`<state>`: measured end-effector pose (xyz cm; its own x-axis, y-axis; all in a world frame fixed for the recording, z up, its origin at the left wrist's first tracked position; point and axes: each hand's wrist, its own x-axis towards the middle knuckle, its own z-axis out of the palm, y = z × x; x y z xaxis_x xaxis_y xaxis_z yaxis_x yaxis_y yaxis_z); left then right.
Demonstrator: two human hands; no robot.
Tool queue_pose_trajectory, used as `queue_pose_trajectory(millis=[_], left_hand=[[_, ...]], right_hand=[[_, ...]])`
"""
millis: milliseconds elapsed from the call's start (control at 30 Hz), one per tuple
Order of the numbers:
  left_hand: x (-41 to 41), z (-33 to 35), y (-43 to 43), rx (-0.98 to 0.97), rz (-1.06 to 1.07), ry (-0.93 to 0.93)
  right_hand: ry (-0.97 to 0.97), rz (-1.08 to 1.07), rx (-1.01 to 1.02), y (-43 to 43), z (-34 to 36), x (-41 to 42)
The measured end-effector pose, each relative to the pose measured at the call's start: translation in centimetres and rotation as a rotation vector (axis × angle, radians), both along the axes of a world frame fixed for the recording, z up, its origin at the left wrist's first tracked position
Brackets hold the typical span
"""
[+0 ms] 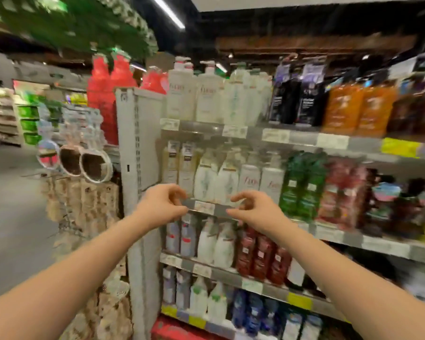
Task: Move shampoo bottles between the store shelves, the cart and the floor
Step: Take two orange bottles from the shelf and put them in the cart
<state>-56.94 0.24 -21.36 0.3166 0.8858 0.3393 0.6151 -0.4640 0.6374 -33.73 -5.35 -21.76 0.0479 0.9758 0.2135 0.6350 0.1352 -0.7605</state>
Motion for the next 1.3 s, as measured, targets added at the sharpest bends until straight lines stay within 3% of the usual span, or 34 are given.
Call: queue_pose_trajectory(millis=[367,767,1100,1300], left_hand=[[20.7,10.2,-2.6,0.184,-0.299,-0.033],[36.9,16.8,3.2,0.365,-0.504,-0.070],[46.0,20.6,9.8,0.456,-0.309,-0.037],[48.6,22.1,11.3,0.340,-0.223,0.020]], right_hand=[[0.013,-0.332,0.266,-9.3,8.8,19.2],[-0.098,-0.564,0.371,-8.0,15.6,32.8],[-0.229,-0.588,0.355,0.6,19.6,39.3],[-0.057,-0.463,0.337,4.9,20.5,42.5]])
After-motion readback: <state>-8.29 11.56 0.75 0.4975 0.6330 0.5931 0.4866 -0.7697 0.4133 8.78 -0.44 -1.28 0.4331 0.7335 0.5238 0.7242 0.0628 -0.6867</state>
